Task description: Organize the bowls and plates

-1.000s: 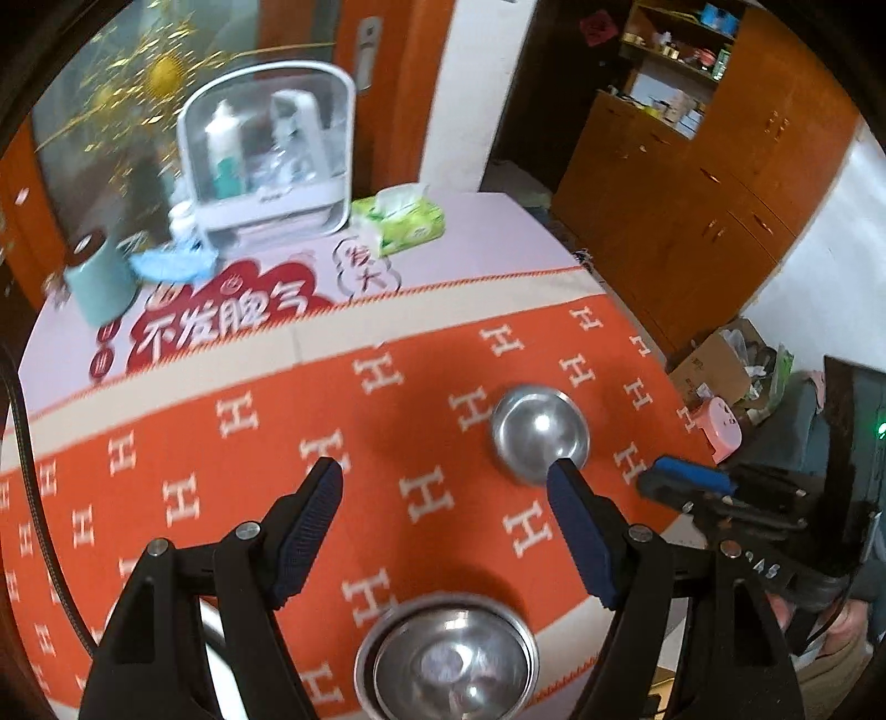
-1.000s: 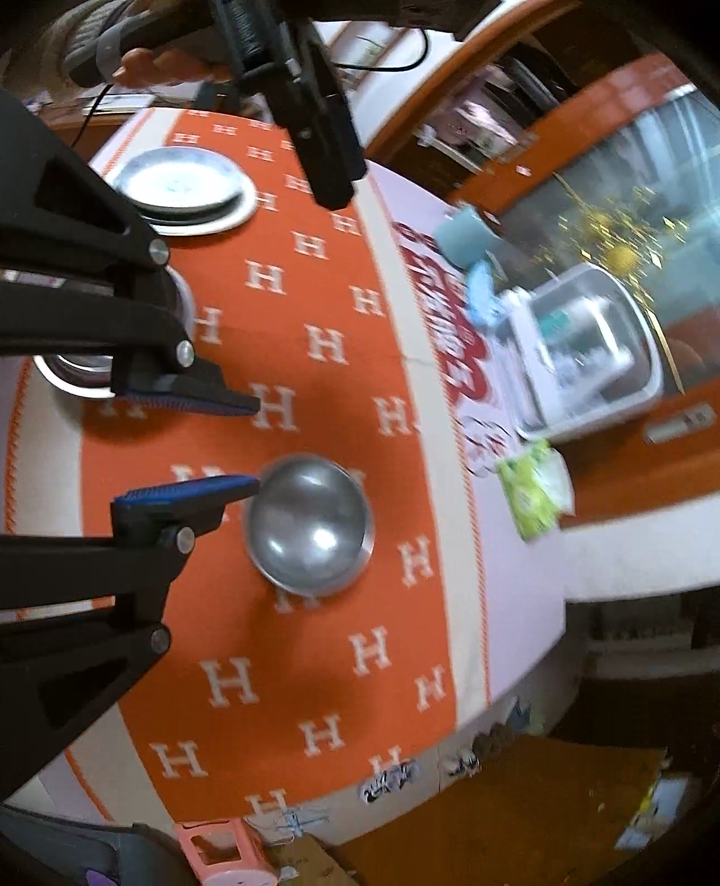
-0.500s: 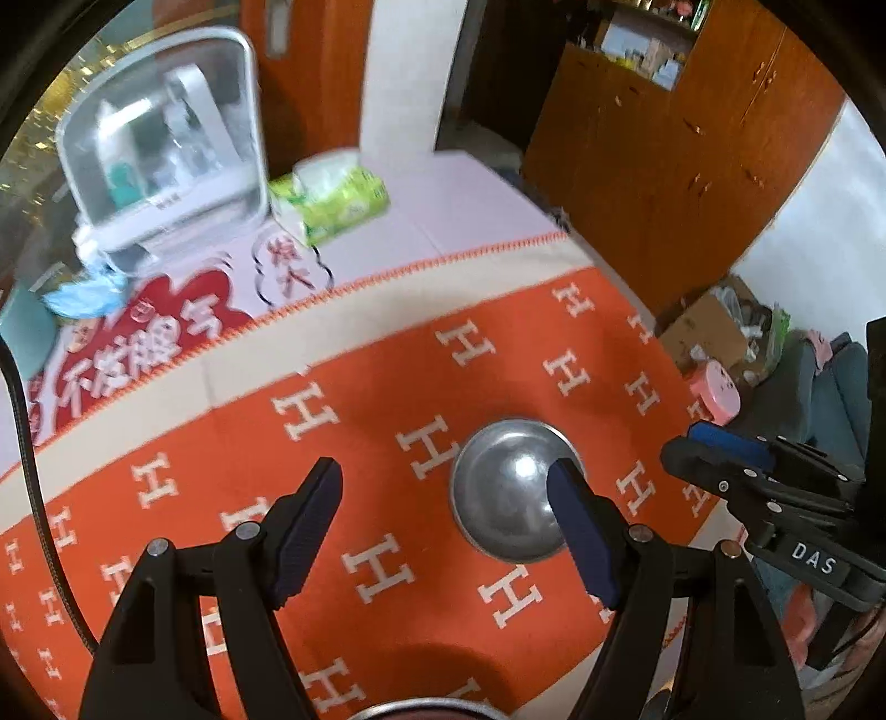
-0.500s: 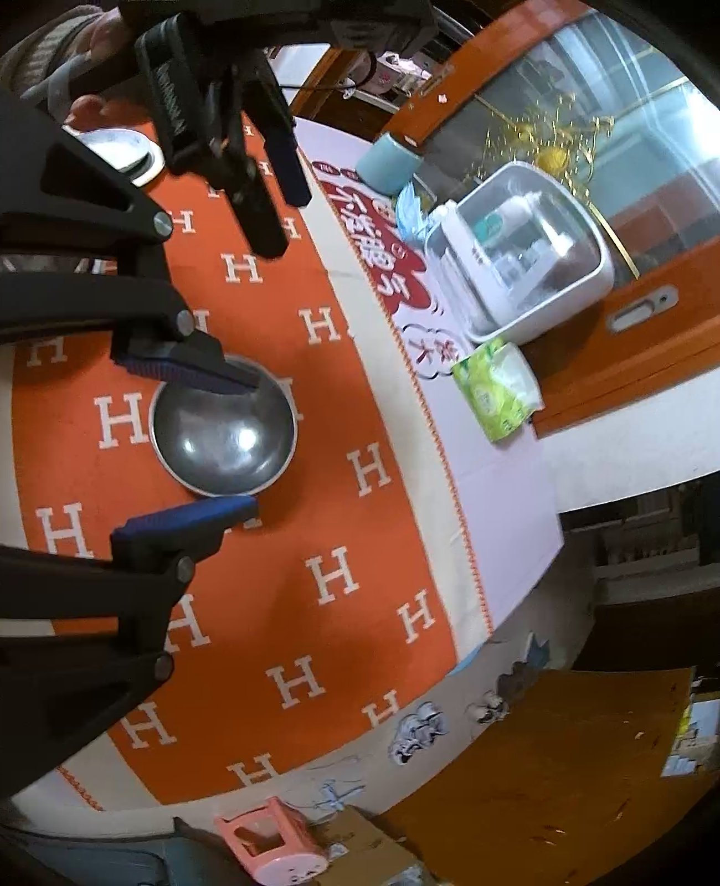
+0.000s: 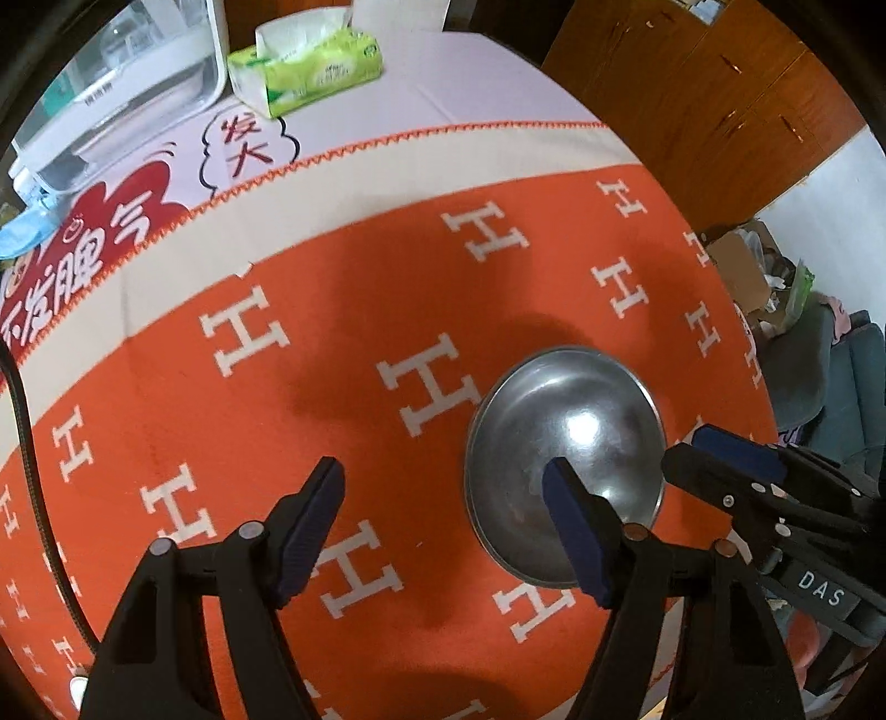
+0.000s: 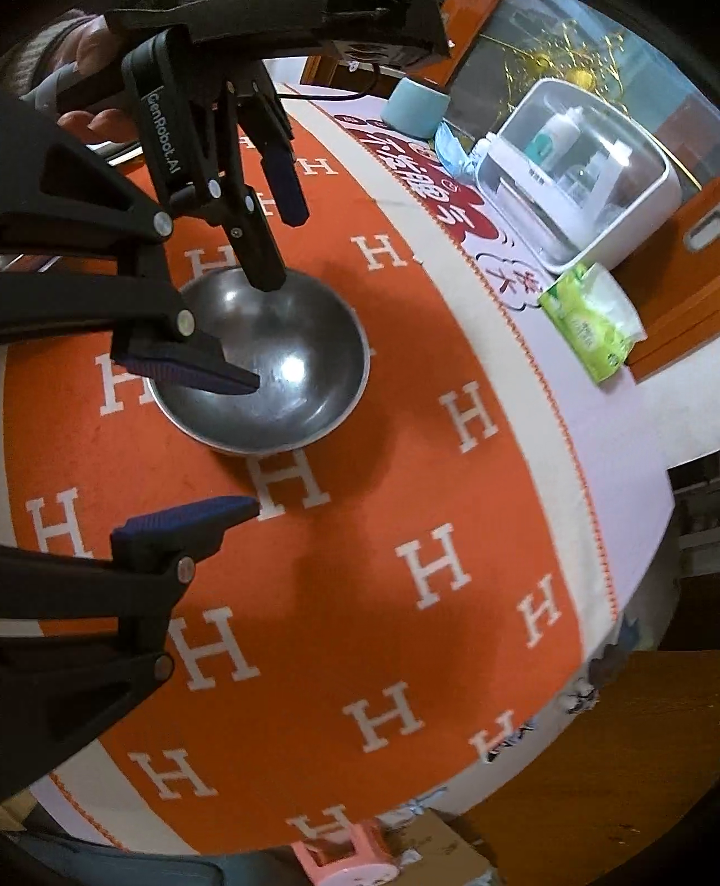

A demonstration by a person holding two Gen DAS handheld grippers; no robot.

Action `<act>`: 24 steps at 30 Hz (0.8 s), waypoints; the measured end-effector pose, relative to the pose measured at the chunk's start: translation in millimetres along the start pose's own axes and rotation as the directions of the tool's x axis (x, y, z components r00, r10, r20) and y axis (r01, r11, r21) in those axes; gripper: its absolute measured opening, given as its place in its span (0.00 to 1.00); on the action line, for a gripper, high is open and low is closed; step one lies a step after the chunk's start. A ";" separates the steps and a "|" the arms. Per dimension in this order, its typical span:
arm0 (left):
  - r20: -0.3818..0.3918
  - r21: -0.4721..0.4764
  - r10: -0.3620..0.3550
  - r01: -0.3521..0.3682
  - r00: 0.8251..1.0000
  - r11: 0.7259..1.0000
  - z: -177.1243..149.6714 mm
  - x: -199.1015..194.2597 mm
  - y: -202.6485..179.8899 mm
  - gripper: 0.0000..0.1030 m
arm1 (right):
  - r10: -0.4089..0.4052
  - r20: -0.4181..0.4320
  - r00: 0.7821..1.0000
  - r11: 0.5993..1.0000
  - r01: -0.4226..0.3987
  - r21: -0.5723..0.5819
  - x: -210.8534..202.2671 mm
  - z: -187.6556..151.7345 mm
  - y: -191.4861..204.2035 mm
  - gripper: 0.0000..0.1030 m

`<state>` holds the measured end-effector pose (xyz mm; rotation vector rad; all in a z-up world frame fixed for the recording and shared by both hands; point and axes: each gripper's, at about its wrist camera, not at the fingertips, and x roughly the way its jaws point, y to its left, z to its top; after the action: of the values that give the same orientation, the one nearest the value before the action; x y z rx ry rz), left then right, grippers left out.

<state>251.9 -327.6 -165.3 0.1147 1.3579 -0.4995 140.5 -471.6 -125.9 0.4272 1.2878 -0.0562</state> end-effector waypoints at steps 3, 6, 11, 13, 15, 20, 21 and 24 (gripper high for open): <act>-0.017 0.003 -0.008 0.008 1.000 1.000 1.0 6.9 -0.3 0.61 | 0.014 -0.028 1.000 0.999 -0.013 0.029 10.1 2.4 -6.1 0.37; -0.036 0.018 -0.016 0.016 0.999 1.000 1.5 12.7 -2.1 0.49 | 0.016 -0.045 0.999 0.999 -0.015 0.043 17.0 4.2 -9.2 0.37; -0.072 0.019 -0.026 0.028 0.997 0.999 0.9 22.1 -2.1 0.24 | 0.024 -0.073 0.997 0.999 -0.020 0.045 25.1 4.9 -10.9 0.22; -0.079 0.019 -0.033 0.034 0.996 0.999 0.9 24.1 -2.0 0.16 | 0.035 -0.086 0.996 0.998 -0.031 0.051 28.2 4.2 -12.2 0.17; -0.082 0.019 -0.051 0.053 0.995 0.998 0.4 24.9 -2.6 0.12 | 0.058 -0.090 0.994 0.997 -0.052 0.059 29.3 3.5 -12.7 0.09; -0.093 0.041 -0.046 0.050 0.995 0.998 -3.9 25.0 -8.2 0.07 | 0.052 -0.086 0.995 0.997 -0.047 0.058 27.8 2.3 -8.8 0.07; -0.095 0.043 -0.047 0.051 0.994 0.998 -4.8 24.3 -9.0 0.07 | 0.050 -0.086 0.995 0.997 -0.045 0.058 27.3 2.3 -8.6 0.07; -0.083 0.037 -0.055 0.058 0.995 0.998 -7.0 15.2 -9.8 0.07 | 0.073 -0.088 0.993 0.995 -0.067 0.070 22.9 1.7 -8.7 0.07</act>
<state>243.5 -338.0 -179.4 0.1308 1.4351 -0.5747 146.3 -475.7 -149.4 0.5372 1.3619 -0.0213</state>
